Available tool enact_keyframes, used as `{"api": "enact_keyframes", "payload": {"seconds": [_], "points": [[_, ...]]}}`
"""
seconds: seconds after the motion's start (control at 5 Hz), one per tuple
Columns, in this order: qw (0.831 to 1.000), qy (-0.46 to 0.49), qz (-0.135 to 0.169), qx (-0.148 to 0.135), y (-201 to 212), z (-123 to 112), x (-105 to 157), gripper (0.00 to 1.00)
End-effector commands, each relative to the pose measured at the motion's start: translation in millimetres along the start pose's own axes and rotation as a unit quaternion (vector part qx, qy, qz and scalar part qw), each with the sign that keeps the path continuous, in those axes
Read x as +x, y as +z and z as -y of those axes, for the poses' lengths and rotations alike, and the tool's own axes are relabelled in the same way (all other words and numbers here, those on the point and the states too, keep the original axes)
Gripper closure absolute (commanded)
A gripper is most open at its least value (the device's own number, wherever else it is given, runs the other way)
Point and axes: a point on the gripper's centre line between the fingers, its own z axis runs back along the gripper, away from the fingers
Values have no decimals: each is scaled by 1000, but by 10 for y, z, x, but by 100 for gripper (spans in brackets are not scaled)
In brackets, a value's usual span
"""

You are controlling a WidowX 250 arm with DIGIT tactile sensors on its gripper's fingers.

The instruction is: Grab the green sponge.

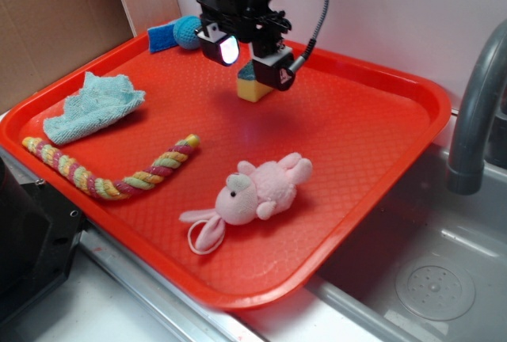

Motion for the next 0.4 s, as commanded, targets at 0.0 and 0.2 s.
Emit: {"api": "enact_keyframes", "payload": {"seconds": [0.0, 0.2], "points": [[1000, 5, 5, 10, -74, -68, 345, 0], [1000, 16, -7, 16, -154, -93, 381, 2]]}}
